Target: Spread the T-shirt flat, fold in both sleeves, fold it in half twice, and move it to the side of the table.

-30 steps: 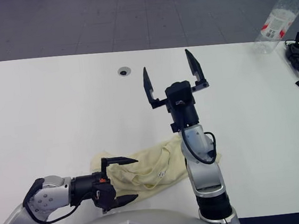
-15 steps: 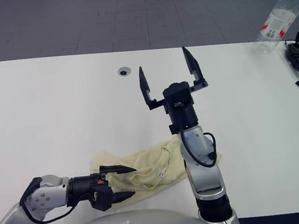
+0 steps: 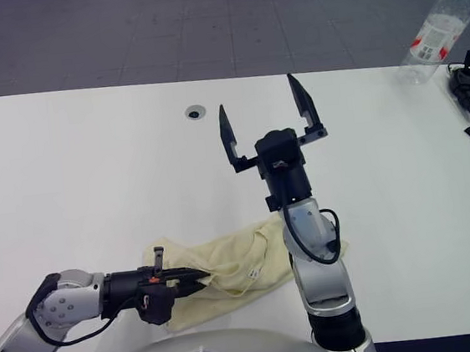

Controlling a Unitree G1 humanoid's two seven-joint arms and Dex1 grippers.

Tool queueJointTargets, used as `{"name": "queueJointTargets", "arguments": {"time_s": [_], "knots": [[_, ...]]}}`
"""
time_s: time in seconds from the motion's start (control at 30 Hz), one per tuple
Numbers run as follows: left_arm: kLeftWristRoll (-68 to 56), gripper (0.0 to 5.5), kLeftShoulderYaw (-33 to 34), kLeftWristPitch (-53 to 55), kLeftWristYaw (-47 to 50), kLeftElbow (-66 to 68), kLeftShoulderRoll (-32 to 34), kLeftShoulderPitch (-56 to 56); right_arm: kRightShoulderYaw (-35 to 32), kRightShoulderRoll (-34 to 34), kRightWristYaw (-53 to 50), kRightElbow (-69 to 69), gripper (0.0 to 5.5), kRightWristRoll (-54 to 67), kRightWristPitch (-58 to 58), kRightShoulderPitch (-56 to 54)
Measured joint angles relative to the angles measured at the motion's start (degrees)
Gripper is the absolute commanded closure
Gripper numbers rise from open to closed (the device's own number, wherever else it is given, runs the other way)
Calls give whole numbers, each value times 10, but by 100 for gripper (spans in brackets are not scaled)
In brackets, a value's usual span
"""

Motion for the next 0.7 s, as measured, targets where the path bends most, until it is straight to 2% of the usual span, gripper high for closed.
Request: {"name": "queueJointTargets", "arguments": {"time_s": [0.47,0.6,0.7], "knots": [[-1,548,6,-1,1,-2,0,2,-1,0,1,0,10,-1,4,-2],[-2,548,22,3,11,-26,1,13,-44,-8,28,-4,10,47,54,-14],[-15,548,38,11,9,-63,12,34,-87,-53,87,-28,10,99,114,-24]]}}
